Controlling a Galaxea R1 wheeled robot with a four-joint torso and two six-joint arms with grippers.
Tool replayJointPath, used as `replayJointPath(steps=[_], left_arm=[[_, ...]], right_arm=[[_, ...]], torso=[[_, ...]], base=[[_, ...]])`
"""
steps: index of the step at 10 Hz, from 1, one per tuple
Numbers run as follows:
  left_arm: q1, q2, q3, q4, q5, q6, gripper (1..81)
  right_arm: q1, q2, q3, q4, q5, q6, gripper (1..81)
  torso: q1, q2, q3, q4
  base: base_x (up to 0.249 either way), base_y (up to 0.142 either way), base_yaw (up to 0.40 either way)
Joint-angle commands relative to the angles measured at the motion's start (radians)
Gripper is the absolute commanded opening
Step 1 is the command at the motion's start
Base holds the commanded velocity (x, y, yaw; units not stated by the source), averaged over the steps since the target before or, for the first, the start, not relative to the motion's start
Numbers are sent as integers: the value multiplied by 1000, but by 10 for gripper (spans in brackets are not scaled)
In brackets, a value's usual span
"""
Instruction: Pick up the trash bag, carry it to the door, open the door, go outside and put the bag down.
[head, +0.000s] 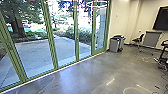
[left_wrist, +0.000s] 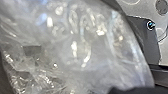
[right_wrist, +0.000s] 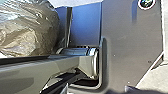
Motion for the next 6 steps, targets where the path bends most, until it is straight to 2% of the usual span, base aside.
replayJointPath(steps=[1, 4, 6], left_arm=[[-48, -3, 0, 2, 59, -1, 10], [-48, -3, 2, 4, 61, -1, 10], [-48, -3, 2, 2, 59, -1, 10]], right_arm=[[35, 24, 15, -5, -66, -20, 811], [35, 26, 17, -5, -66, -20, 811], [35, 24, 17, -7, -66, -20, 811]], torso=[[0, 0, 0, 0], [0, 0, 0, 0], [0, 0, 0, 0]], base=[[0, 0, -94], [0, 0, 0], [-100, 0, 0]])
